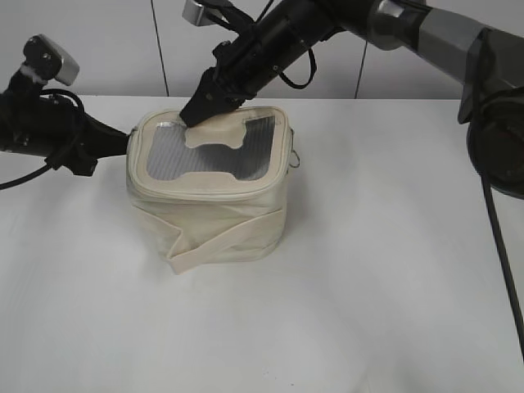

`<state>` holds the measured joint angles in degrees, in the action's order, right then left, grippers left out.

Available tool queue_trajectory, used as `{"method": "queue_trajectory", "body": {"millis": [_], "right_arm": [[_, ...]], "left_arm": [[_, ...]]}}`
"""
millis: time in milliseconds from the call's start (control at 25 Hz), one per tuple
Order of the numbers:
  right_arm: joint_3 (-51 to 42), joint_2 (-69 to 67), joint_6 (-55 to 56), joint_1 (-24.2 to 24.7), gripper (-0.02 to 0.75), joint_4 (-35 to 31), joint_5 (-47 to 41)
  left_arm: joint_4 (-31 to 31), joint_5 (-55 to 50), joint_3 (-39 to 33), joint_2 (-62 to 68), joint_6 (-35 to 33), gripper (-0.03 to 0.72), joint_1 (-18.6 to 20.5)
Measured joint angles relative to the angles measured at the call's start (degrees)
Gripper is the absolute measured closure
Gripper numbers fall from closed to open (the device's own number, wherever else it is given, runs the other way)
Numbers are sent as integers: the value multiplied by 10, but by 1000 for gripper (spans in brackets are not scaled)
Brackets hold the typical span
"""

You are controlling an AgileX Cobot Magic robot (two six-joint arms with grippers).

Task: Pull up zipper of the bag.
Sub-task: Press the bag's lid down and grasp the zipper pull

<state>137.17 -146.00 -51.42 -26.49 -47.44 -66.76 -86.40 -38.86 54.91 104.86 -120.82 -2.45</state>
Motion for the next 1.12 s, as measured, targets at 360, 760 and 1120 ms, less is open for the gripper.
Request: {"method": "queue_trajectory", "body": {"millis": [360,760,1120], "right_arm": [[0,0,18,0,693,0,3],[0,0,66,-2,693,-3,9],[0,-1,106,-14,693,-19,-3]], "left_arm": [[131,11,0,-12,111,696,-2],[262,22,-42,-134,309,696,-3],[243,36,-157,-246,334,696,-4]]}}
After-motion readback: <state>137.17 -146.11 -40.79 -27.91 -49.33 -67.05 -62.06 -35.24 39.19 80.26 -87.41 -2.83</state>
